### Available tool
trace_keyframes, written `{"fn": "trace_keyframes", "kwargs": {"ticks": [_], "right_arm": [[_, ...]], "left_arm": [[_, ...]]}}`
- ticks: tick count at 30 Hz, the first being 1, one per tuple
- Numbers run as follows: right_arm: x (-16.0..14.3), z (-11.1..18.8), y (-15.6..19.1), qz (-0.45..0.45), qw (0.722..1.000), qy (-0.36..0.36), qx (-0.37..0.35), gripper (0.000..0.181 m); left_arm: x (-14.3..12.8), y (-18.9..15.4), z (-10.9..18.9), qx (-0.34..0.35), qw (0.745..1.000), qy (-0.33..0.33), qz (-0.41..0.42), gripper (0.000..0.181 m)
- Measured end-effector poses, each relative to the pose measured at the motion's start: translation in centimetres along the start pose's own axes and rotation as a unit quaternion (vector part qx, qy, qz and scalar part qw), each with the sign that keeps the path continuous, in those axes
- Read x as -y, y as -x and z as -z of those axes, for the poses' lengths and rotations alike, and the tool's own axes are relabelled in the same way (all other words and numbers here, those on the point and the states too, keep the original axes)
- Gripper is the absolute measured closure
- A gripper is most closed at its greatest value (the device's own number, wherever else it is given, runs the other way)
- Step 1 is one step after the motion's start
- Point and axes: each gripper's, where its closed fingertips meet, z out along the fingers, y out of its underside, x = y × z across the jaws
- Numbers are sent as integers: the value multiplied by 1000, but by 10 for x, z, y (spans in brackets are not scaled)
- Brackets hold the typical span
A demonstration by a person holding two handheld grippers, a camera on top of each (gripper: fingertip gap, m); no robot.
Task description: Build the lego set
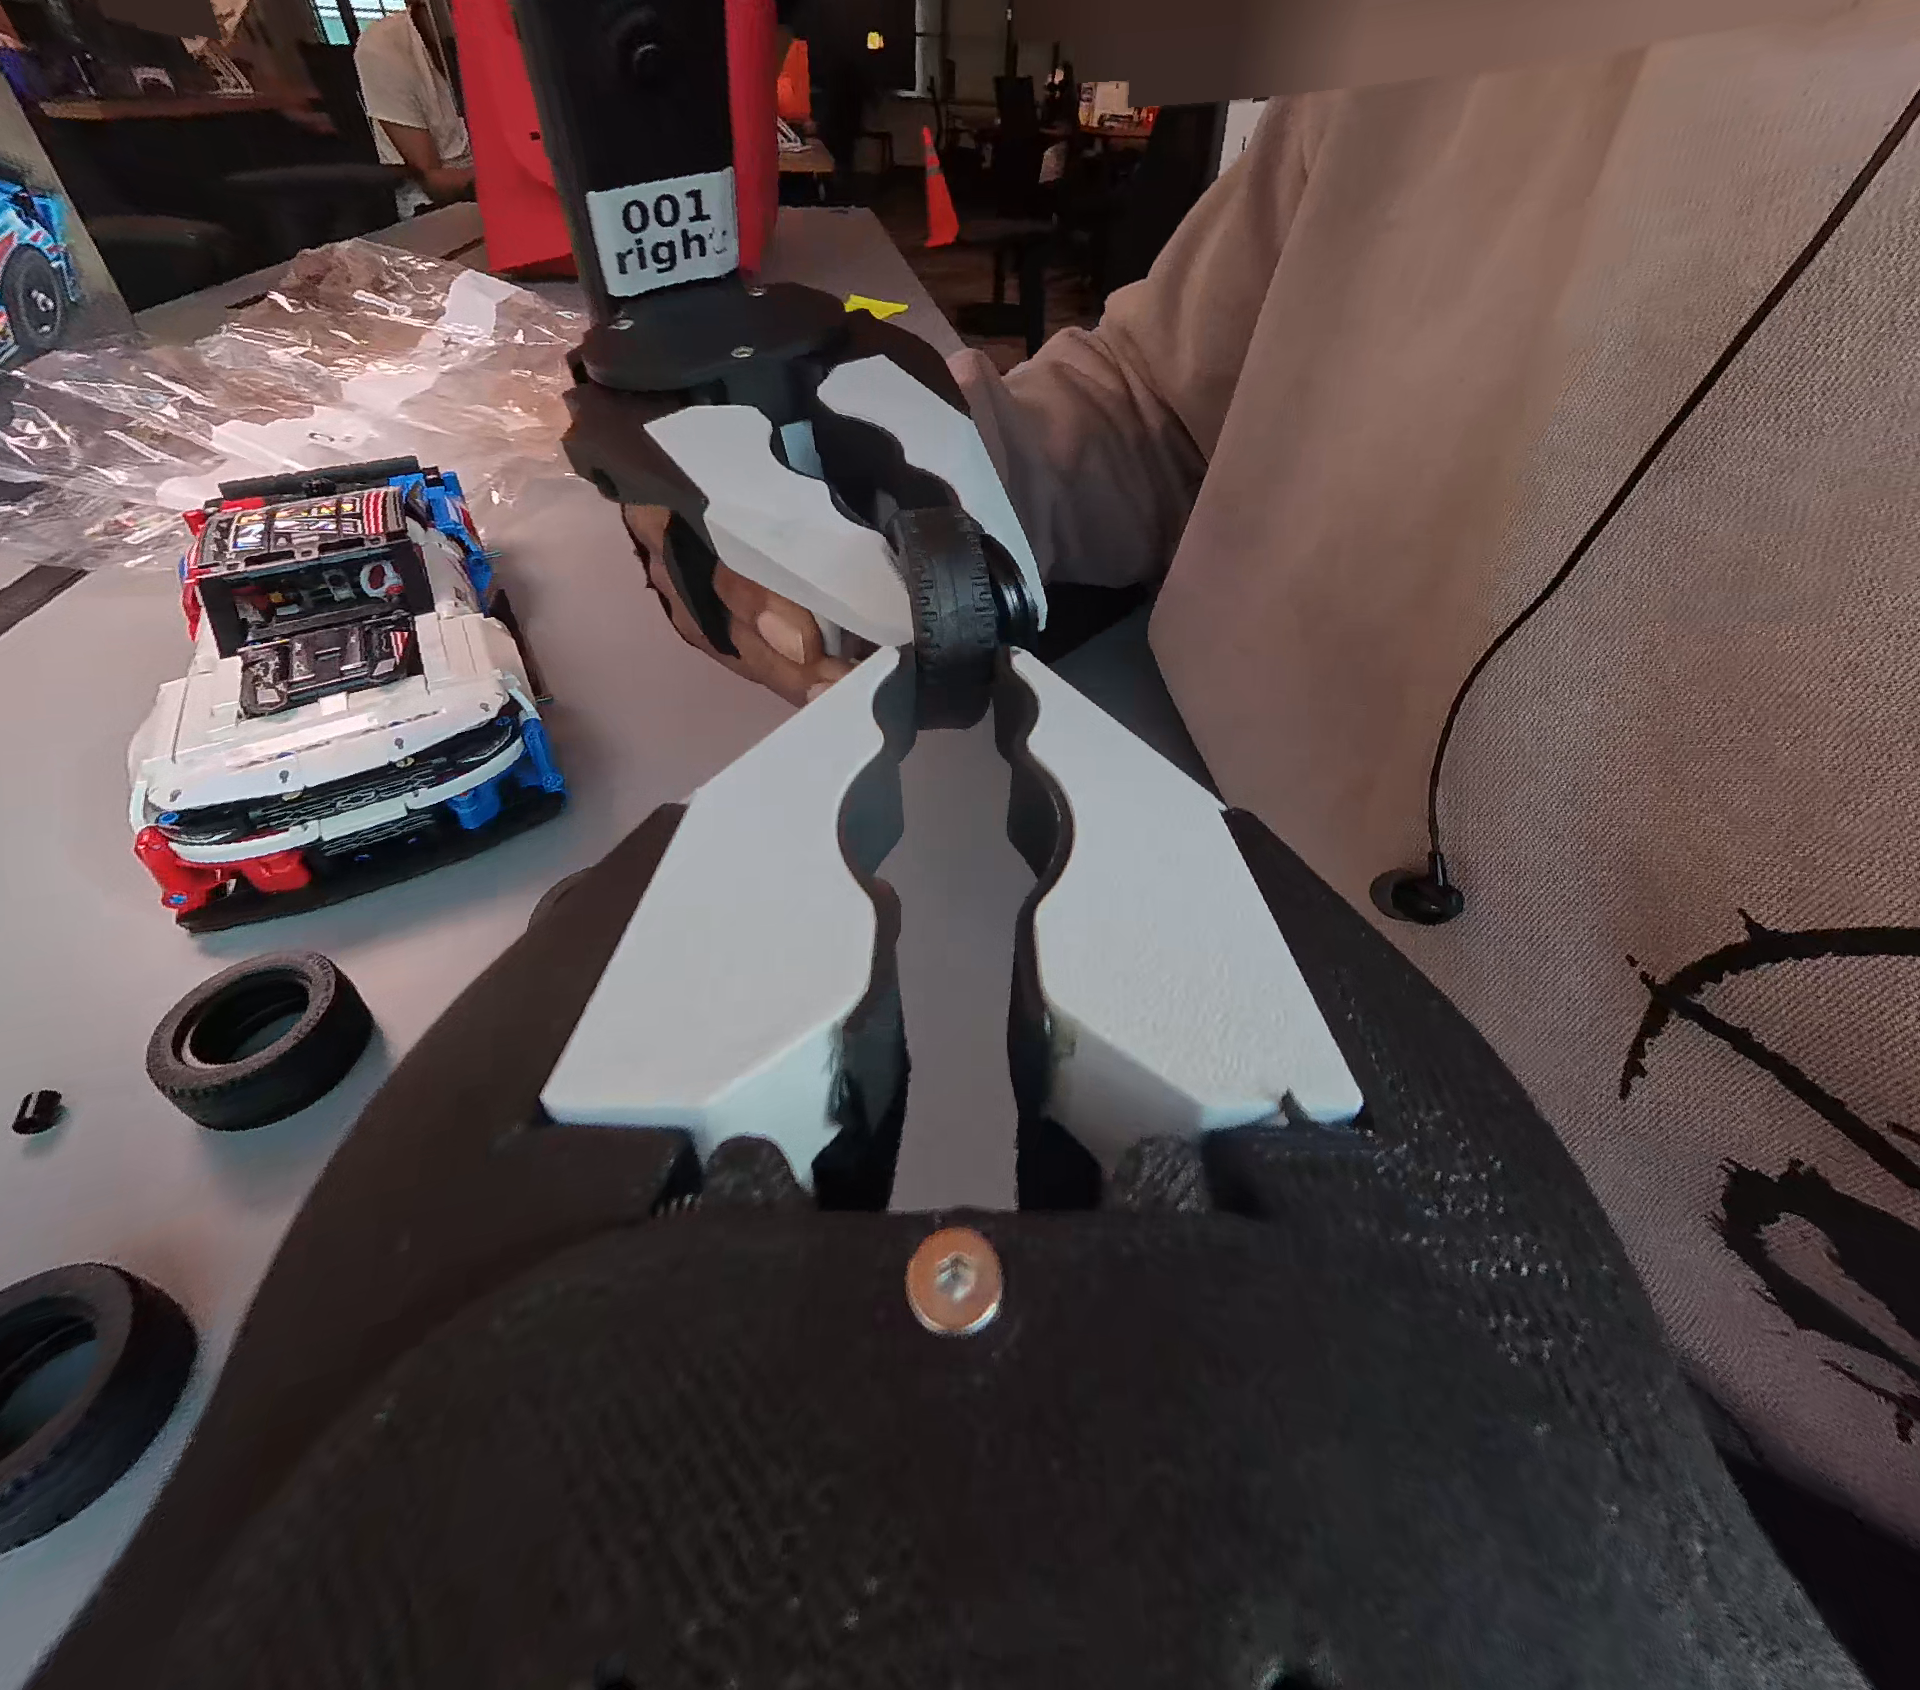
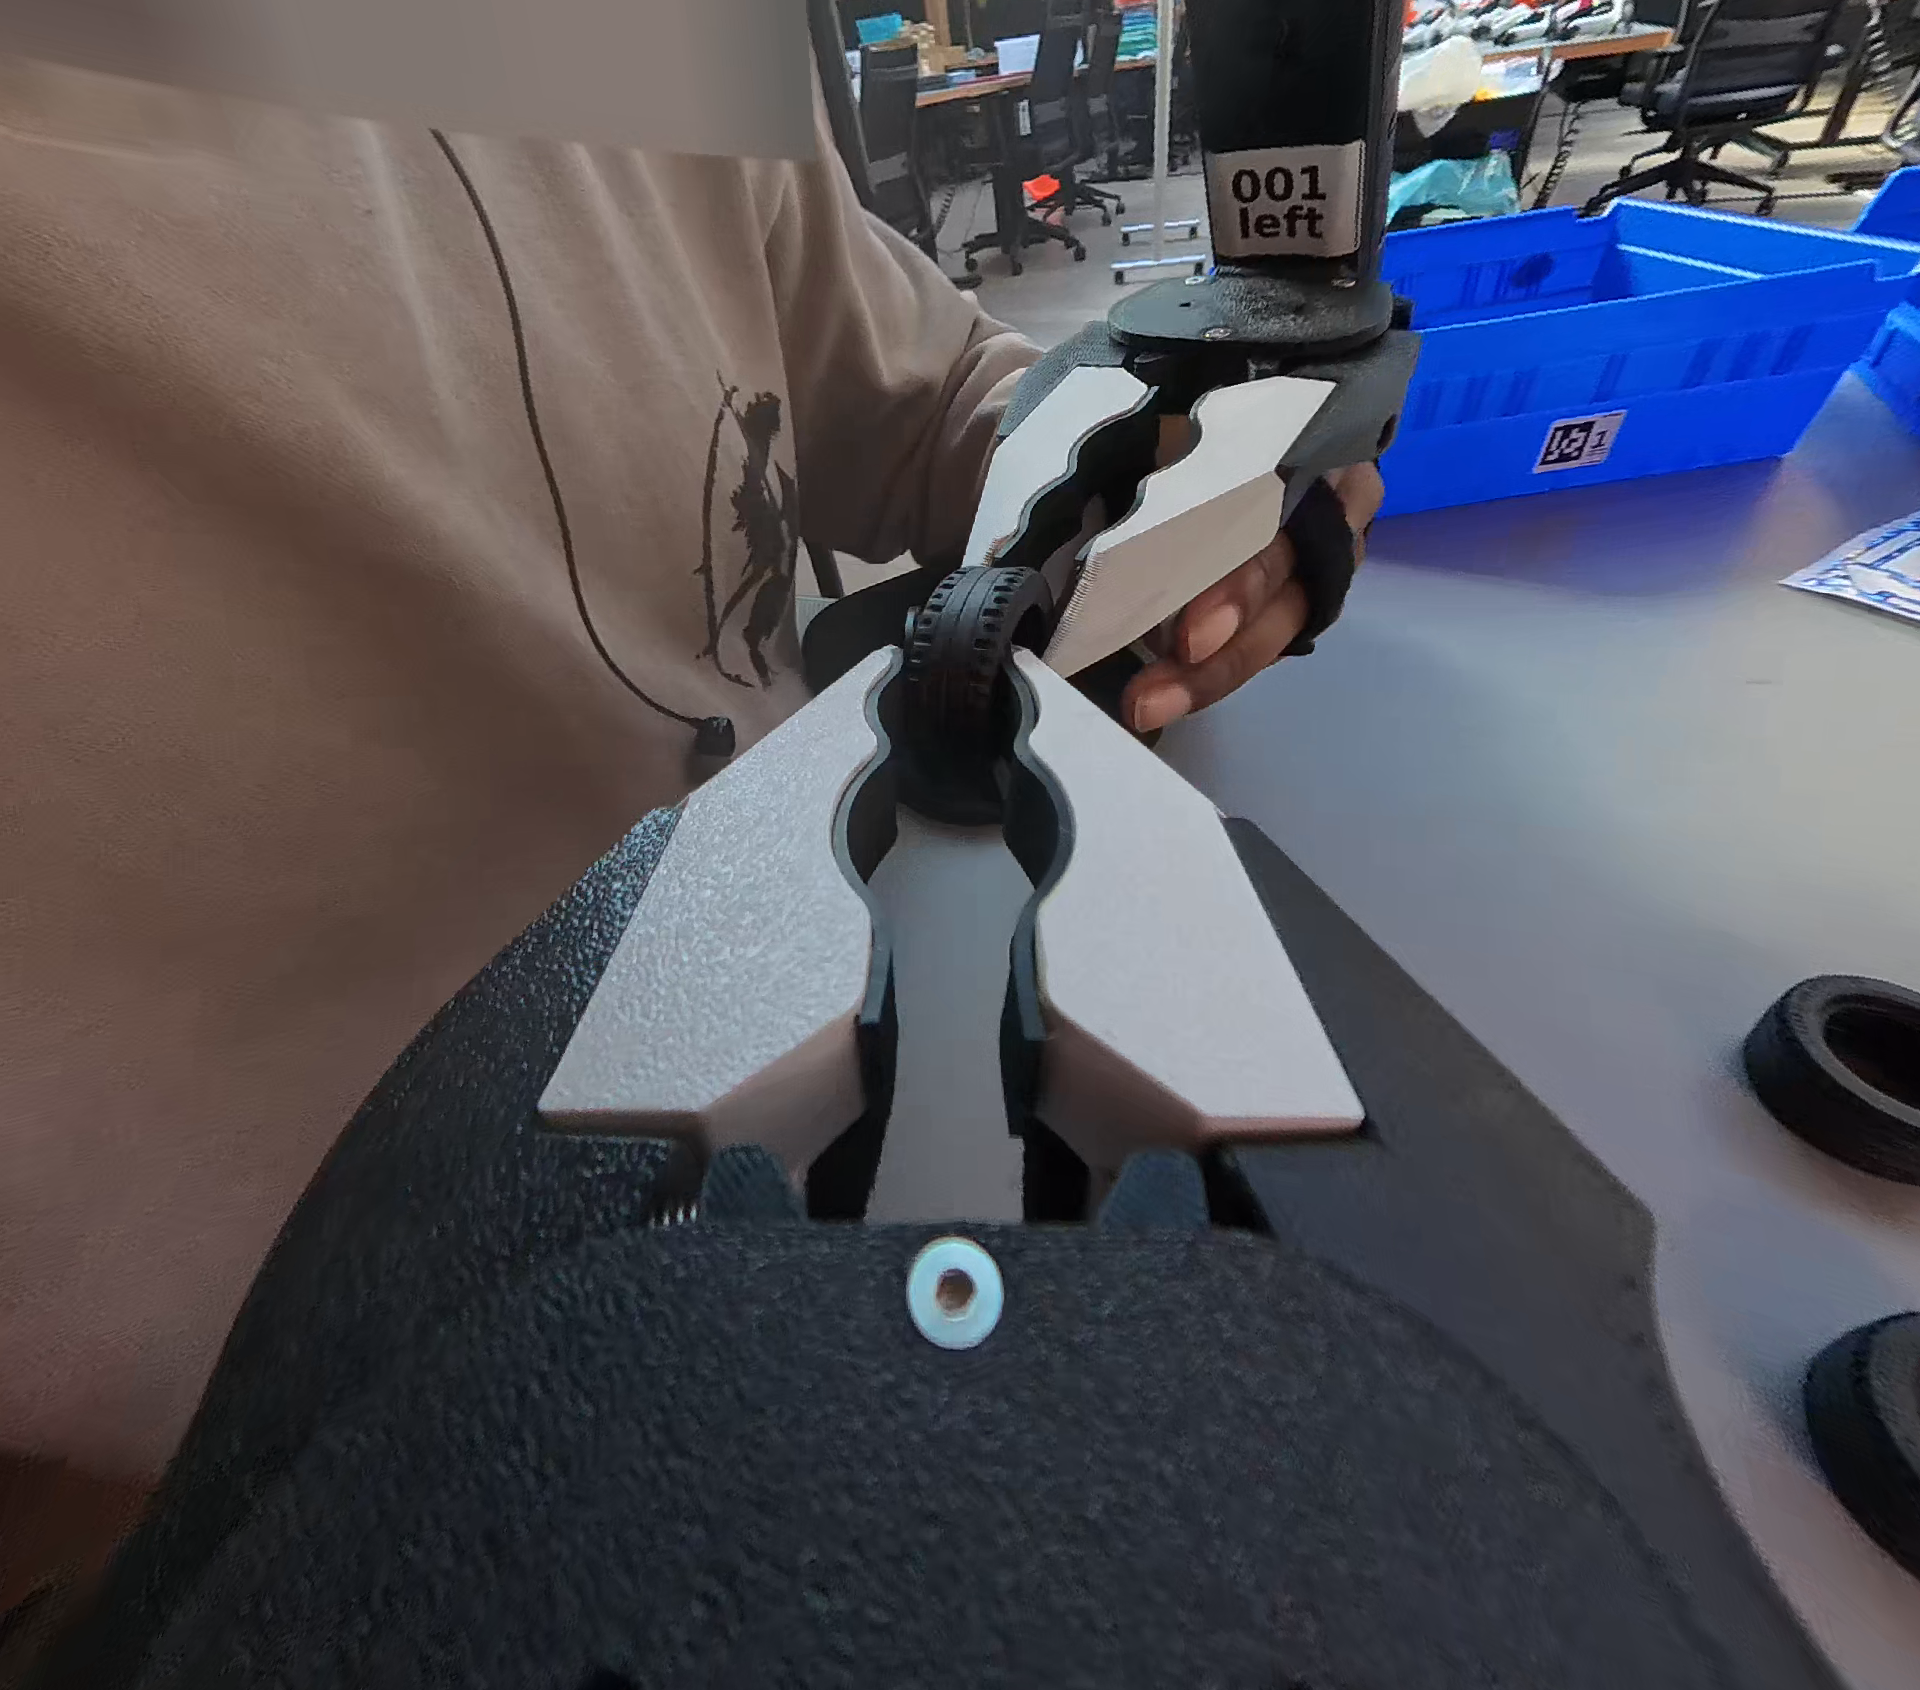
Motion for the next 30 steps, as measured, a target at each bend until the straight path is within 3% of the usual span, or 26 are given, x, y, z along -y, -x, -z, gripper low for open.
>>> {"fn": "trace_keyframes", "kwargs": {"ticks": [4, 10, 24, 30], "right_arm": [[0, 5, -13, -10, 999, -27, -29, 167], [-2, 10, -37, -51, 992, -66, -93, 165], [-5, 5, -28, -27, 994, -53, -93, 163], [-13, -8, -20, -28, 997, -28, -69, 162]], "left_arm": [[1, 12, 4, 65, 996, 31, -59, 169], [-2, 26, 13, 115, 992, 2, -50, 171], [-4, 9, 11, 91, 991, 38, -90, 173], [-15, -6, 13, 65, 983, 100, -141, 174]]}}
